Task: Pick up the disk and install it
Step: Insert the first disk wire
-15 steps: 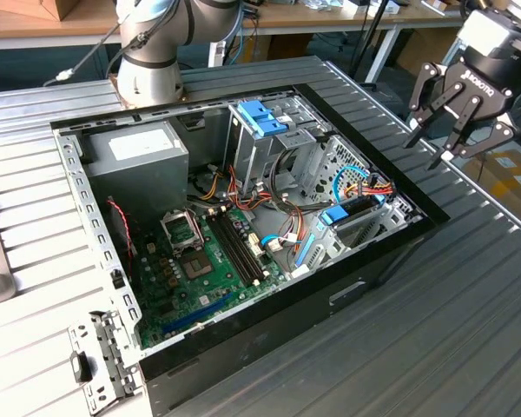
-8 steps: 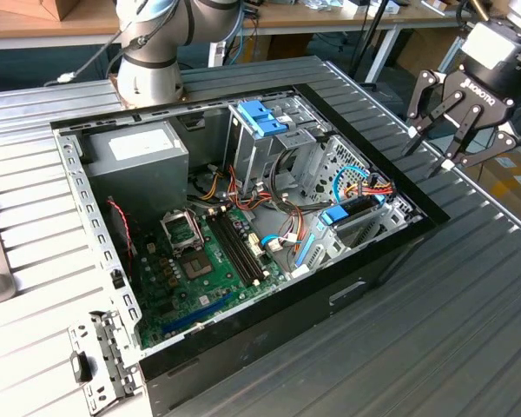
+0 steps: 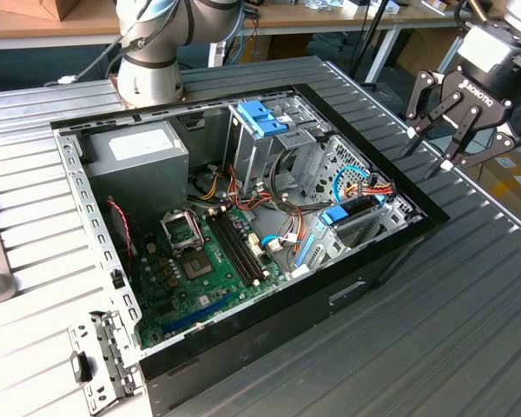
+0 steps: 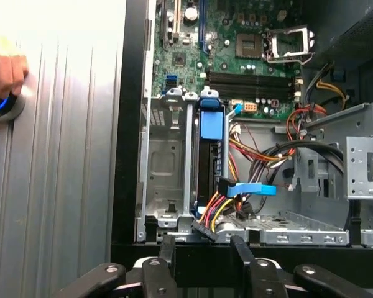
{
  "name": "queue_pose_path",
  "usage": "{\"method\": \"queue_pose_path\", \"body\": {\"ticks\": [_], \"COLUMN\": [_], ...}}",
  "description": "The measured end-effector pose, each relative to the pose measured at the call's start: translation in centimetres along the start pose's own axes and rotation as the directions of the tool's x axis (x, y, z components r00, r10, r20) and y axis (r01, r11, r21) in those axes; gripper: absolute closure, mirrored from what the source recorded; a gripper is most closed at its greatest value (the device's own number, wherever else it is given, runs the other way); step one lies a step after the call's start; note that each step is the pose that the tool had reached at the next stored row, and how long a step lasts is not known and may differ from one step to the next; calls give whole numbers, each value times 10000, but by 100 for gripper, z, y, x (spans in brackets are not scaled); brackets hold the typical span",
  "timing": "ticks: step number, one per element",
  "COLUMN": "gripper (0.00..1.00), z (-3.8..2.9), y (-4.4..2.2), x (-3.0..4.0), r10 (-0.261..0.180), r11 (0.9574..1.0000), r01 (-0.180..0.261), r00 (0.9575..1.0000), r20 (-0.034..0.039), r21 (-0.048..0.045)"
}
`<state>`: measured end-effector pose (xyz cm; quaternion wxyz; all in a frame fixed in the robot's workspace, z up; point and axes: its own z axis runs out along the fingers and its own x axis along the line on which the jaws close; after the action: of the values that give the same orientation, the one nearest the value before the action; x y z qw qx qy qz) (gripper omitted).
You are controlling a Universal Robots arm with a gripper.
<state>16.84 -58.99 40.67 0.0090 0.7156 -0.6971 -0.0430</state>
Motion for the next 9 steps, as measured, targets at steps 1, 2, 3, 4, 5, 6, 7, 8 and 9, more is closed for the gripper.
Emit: {"method": "queue_pose_path", "body": {"ticks": [1, 2, 3, 4, 5, 6, 7, 8, 9], "gripper": [52, 52, 52, 52, 52, 52, 52, 52, 52], "z": [1, 1, 1, 1, 2, 2, 2, 1, 1], "y": [0, 0, 1, 1, 1, 1, 1, 1, 1], "x": [0, 0, 1, 0, 1, 1, 1, 1, 1], "r10": [-7, -15, -26, -37, -43, -45, -46, -46, -47], "r11": [9999, 9995, 9984, 9967, 9957, 9955, 9953, 9952, 9949], "r01": [7, 15, 27, 39, 45, 47, 48, 48, 49], "r00": [10000, 10000, 10000, 10000, 10000, 10000, 10000, 10000, 10000], "r20": [-3, -7, -15, -23, -22, -22, -23, -24, -24], "r21": [155, 309, 566, 806, 922, 941, 963, 981, 1007]}}
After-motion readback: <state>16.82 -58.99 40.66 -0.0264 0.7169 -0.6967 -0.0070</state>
